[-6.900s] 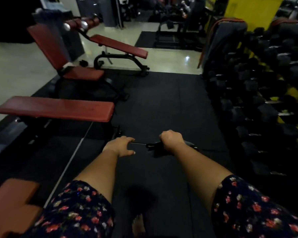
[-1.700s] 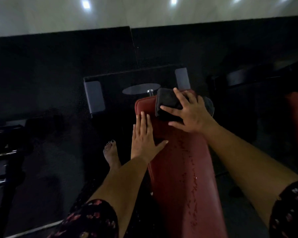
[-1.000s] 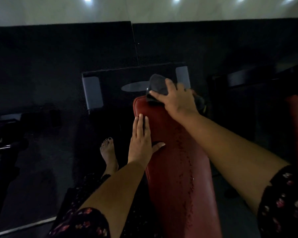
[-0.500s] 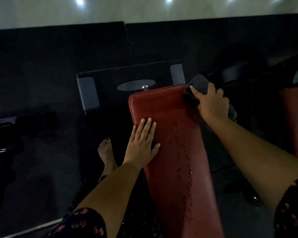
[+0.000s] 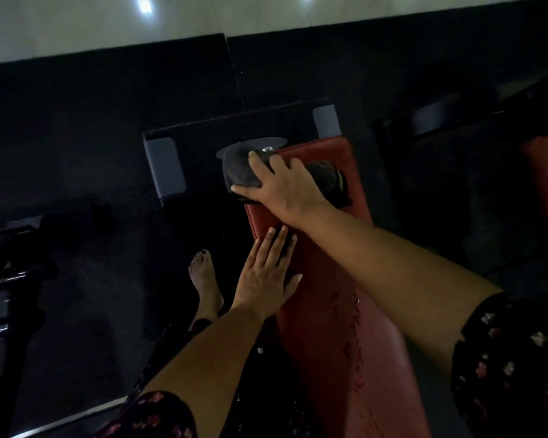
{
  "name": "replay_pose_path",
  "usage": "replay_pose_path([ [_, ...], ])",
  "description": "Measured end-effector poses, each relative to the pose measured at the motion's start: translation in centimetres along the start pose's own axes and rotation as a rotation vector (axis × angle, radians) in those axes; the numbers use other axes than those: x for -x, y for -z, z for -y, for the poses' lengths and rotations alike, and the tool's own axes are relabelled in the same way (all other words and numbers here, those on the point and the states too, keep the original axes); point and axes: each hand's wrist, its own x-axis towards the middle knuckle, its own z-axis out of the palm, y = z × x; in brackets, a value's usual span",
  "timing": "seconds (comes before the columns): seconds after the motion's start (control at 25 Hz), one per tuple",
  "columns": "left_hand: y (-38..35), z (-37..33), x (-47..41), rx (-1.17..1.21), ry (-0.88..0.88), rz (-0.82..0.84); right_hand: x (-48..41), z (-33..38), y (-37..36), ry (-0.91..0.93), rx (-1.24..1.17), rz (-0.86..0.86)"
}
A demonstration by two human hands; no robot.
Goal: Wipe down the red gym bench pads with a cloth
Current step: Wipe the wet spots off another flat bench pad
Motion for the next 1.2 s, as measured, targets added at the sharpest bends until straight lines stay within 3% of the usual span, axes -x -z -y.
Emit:
replay_pose_path([
  [0.08, 0.0, 0.4, 0.1, -0.008, -0.021, 0.018, 1.7, -2.9, -1.2, 0.035, 0.094, -0.06],
  [0.16, 0.4, 0.9, 0.0, -0.012, -0.039, -0.003, 4.6, -6.8, -2.6, -0.072, 0.069, 0.004],
  [0.32, 3.6, 4.8, -3.4, 0.026, -0.018, -0.026, 10.4, -10.0, -4.4, -0.517, -0.112, 0.174],
  [0.44, 7.5, 9.5, -8.0, -0.084, -0.095, 0.07, 10.8, -6.2, -4.5, -0.878, -0.379, 0.193],
  [0.52, 10.1, 11.4, -11.1, -0.132, -0.202, 0.162, 9.6, -2.7, -4.0, -1.013, -0.442, 0.173],
  [0.6, 11.6, 12.2, -13.4, -0.204, -0.291, 0.246, 8.2, 0.6, -2.8, -1.002, -0.48, 0.146],
  [0.68, 12.5, 12.7, -15.1, -0.257, -0.343, 0.345, 6.7, 4.2, -1.2, -0.872, -0.503, 0.12],
  [0.8, 12.8, 13.1, -15.9, -0.363, -0.442, 0.331, 4.5, 9.4, 0.3, -0.578, -0.365, 0.032],
  [0.92, 12.8, 13.0, -15.8, -0.519, -0.485, 0.32, 4.5, 9.0, -0.1, -0.38, -0.297, 0.056],
  [1.0, 13.2, 12.9, -15.9, -0.546, -0.5, 0.324, 5.8, 5.5, -1.1, -0.449, -0.312, 0.035],
  [1.2, 13.2, 12.3, -16.4, -0.528, -0.601, 0.378, 10.7, -4.2, -4.3, -0.899, -0.344, 0.144],
])
